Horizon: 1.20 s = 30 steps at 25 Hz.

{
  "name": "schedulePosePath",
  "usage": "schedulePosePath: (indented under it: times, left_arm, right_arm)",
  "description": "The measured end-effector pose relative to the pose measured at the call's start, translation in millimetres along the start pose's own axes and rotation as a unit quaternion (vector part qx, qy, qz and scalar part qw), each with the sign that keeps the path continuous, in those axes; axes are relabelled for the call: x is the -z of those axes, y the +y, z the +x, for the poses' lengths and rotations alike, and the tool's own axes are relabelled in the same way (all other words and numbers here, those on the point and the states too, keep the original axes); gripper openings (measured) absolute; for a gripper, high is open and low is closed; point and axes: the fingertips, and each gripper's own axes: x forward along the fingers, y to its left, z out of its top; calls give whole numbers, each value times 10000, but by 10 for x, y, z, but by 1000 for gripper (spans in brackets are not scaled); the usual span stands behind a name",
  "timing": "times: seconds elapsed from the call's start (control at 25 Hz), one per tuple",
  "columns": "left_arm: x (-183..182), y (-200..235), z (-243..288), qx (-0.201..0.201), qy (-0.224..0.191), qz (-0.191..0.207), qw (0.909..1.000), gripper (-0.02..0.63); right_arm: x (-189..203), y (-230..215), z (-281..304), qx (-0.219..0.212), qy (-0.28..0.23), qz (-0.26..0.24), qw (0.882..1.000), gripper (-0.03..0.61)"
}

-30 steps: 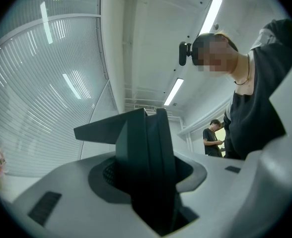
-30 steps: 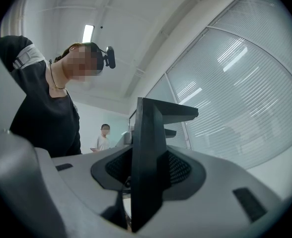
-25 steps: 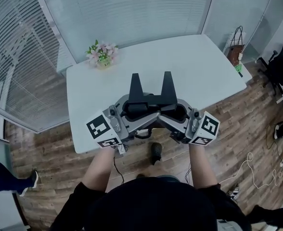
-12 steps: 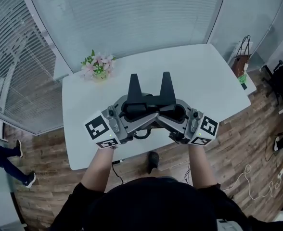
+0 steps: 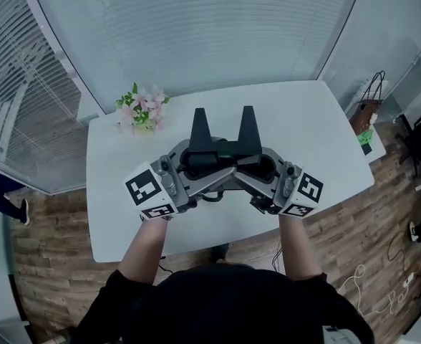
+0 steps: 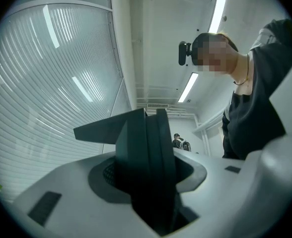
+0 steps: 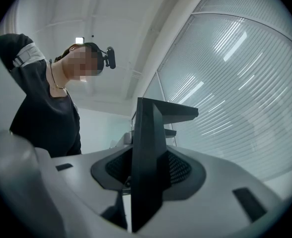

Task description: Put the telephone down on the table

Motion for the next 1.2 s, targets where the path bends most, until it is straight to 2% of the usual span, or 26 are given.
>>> schedulePosePath:
  times: [0.32,1.2]
  left_arm:
    - [117,323,89,-178,83,-58,9998,210]
    - [335,599,36,-212,191,-552,9981,210]
  right_arm:
    - [79,-342,10,-92,-16,181,9998,175]
    - [314,-584,33,187,90,575,9981,175]
